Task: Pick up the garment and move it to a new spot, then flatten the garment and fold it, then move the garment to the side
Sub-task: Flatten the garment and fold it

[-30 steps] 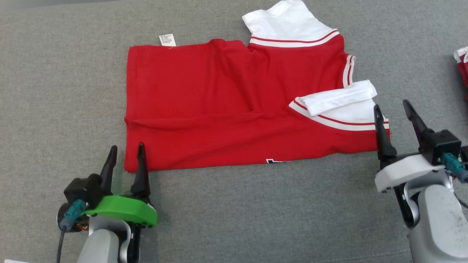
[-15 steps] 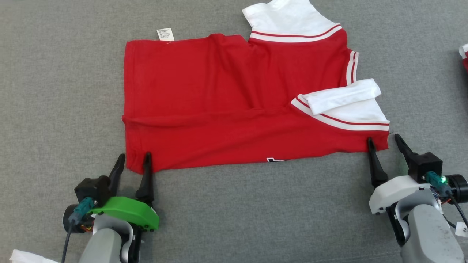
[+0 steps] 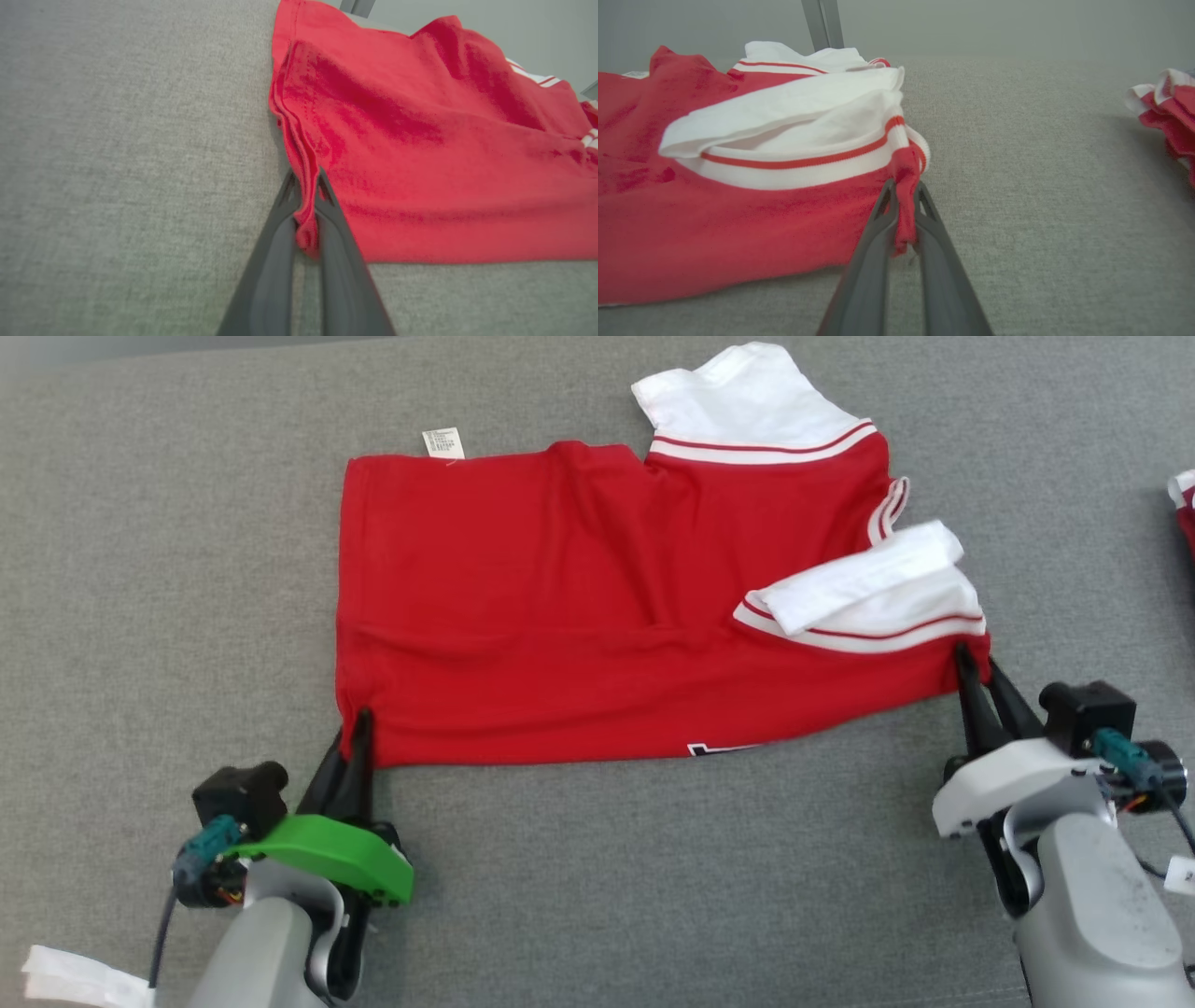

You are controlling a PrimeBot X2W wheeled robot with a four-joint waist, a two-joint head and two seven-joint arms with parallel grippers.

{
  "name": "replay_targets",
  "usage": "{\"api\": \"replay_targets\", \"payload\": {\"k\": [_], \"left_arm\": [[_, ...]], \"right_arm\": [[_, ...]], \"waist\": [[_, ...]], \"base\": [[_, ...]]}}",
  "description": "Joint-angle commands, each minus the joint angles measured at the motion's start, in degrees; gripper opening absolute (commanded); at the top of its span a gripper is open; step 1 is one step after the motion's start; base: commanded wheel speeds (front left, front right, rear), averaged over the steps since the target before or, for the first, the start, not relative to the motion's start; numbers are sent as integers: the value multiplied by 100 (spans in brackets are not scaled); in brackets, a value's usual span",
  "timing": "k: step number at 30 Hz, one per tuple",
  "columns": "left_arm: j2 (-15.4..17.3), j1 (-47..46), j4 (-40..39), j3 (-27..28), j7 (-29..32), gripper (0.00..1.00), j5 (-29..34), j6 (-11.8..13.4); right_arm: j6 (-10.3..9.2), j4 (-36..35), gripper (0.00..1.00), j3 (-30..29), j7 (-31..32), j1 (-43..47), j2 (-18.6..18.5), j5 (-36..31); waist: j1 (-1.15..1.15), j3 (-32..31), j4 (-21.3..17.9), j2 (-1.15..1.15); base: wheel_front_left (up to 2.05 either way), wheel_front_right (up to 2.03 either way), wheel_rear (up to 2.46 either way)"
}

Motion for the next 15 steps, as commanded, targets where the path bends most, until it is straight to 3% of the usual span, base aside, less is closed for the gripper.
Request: {"api": "replay_targets", "payload": {"k": [1,8,15], "left_arm": [[72,-56,-170,143,3,0,44,11],[7,114,-735,688,3,0,281,12],[-227,951,-436,676,3,0,345,14]], "right_arm": [[-12,-143,0,13,-7,-142,-61,90],[-13,-477,0,89,-1,-218,-298,434],[-15,-477,0,180,301,626,-483,703]], "waist": [[0,-138,0,0],[0,-587,12,0],[0,-858,41,0]], "base": [[0,0,0],[0,0,0],[0,0,0]]}}
